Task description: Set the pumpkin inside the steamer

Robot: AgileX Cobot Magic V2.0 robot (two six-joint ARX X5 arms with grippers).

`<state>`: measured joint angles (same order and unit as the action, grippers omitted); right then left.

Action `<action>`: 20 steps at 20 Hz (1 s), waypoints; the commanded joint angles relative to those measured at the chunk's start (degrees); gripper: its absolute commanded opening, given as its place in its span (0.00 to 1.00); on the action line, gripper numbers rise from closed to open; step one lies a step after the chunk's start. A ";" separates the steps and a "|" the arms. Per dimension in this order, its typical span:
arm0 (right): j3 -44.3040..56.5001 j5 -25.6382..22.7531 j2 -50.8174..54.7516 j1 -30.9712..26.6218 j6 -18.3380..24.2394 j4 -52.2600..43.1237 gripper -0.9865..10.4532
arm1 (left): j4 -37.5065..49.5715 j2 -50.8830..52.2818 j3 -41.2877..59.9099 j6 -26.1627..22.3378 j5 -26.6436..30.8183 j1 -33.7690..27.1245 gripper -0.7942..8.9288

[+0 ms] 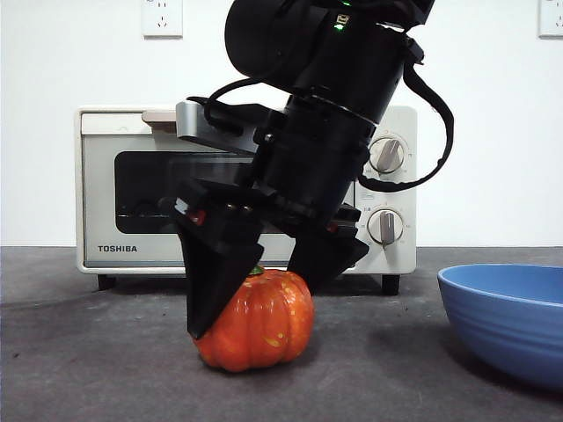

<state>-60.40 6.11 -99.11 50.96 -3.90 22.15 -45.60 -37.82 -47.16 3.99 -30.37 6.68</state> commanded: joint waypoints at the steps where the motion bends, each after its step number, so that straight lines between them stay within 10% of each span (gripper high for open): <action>1: -1.31 -0.46 -0.20 0.63 -0.66 0.22 0.44 | 0.61 -0.35 -1.16 -0.55 -0.33 0.15 0.10; 20: 4.68 -7.63 35.08 -14.97 -2.60 19.91 0.44 | 0.61 -0.35 -1.16 -0.66 -0.33 0.15 0.10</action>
<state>-55.68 -1.52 -63.75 35.81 -5.58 42.17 -45.58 -37.82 -47.16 3.97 -30.37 6.66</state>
